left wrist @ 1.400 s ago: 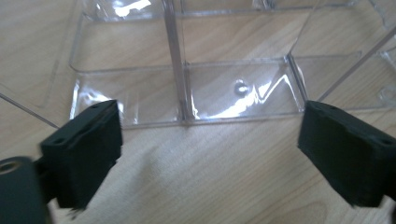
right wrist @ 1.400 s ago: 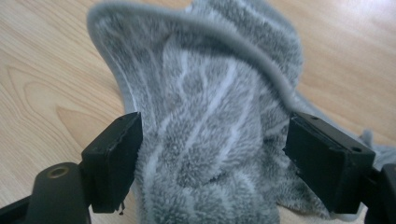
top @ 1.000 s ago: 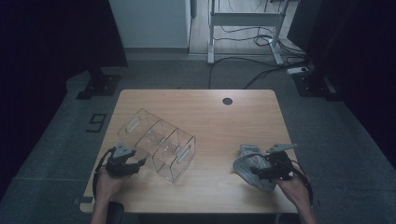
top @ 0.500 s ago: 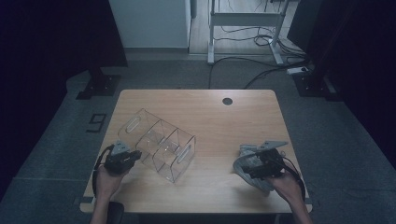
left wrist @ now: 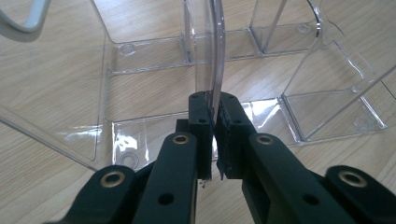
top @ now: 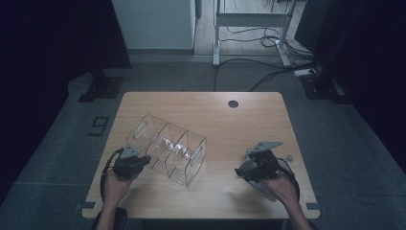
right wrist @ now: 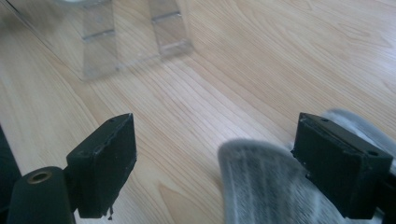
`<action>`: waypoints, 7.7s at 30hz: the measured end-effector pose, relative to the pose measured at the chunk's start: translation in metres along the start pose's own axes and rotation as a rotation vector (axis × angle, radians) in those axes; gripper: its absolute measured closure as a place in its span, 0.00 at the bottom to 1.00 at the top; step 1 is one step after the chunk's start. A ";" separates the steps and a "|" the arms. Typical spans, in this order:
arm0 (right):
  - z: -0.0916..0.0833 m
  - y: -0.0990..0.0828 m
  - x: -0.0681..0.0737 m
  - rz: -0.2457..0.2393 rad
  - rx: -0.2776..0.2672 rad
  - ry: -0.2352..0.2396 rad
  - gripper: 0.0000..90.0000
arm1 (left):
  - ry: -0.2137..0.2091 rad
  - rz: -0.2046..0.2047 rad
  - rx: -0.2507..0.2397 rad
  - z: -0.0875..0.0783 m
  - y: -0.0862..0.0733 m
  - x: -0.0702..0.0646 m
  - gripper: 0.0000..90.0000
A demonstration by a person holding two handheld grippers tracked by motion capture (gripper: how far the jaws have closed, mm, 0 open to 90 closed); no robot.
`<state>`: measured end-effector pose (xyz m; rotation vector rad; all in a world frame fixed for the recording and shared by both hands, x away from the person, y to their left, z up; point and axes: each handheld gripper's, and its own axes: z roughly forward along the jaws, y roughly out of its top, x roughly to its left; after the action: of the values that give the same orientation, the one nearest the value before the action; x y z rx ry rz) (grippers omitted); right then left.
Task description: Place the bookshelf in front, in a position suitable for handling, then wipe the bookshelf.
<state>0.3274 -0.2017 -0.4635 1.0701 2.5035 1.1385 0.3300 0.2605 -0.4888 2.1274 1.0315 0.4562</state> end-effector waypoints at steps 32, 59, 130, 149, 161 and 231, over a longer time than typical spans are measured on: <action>0.047 0.033 0.048 -0.065 -0.007 0.113 0.13 | -0.069 0.041 0.017 0.020 0.022 -0.030 0.91; 0.073 0.048 0.060 -0.050 0.036 0.029 0.14 | -0.059 -0.018 -0.027 -0.010 -0.009 -0.009 0.20; 0.039 0.041 -0.028 0.058 0.042 -0.151 0.96 | -0.102 0.050 -0.058 0.000 0.021 -0.003 0.16; 0.054 0.055 -0.017 -0.014 0.065 -0.098 0.96 | -0.126 0.055 -0.111 -0.006 0.023 0.003 0.21; 0.060 0.062 -0.016 -0.030 0.072 -0.077 0.96 | -0.160 0.090 -0.141 -0.008 0.021 0.003 0.31; 0.043 -0.043 -0.054 -0.057 0.306 -0.157 0.18 | -0.160 0.010 -0.180 -0.015 0.006 -0.023 0.48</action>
<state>0.3617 -0.2331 -0.5301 1.1019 2.6161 0.6413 0.3099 0.2469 -0.4743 1.9749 0.8567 0.3632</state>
